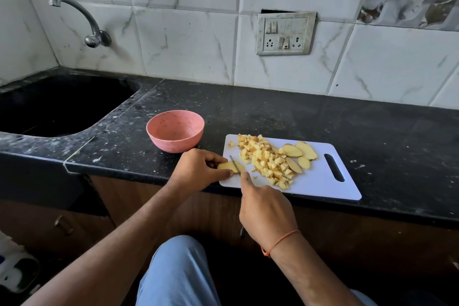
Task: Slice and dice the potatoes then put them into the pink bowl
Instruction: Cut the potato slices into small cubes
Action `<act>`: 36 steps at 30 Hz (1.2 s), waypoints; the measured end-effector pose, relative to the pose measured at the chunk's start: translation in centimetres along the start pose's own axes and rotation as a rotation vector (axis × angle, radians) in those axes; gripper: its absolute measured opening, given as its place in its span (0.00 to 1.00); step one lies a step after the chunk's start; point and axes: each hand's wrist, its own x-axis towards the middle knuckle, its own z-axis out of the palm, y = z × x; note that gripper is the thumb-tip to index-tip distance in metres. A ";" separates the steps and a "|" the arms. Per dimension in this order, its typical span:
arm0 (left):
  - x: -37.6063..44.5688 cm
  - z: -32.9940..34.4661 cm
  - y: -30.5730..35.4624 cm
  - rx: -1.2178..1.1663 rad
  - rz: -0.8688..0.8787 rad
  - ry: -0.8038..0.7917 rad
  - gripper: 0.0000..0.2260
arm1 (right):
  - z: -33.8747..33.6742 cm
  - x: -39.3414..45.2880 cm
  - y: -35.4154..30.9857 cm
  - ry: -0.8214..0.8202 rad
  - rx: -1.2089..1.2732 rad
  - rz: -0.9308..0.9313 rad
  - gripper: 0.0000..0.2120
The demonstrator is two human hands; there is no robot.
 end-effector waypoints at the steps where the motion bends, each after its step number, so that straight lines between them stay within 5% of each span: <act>1: -0.1 0.0 0.0 0.000 -0.001 0.004 0.17 | 0.0 -0.6 0.4 0.002 -0.001 -0.014 0.29; 21: 0.3 -0.6 0.0 -0.021 0.003 -0.039 0.17 | -1.1 -3.2 1.5 0.134 0.185 -0.042 0.24; 36: 0.2 -0.6 -0.2 -0.037 0.026 -0.042 0.14 | -0.2 0.1 0.1 -0.005 0.044 -0.067 0.28</act>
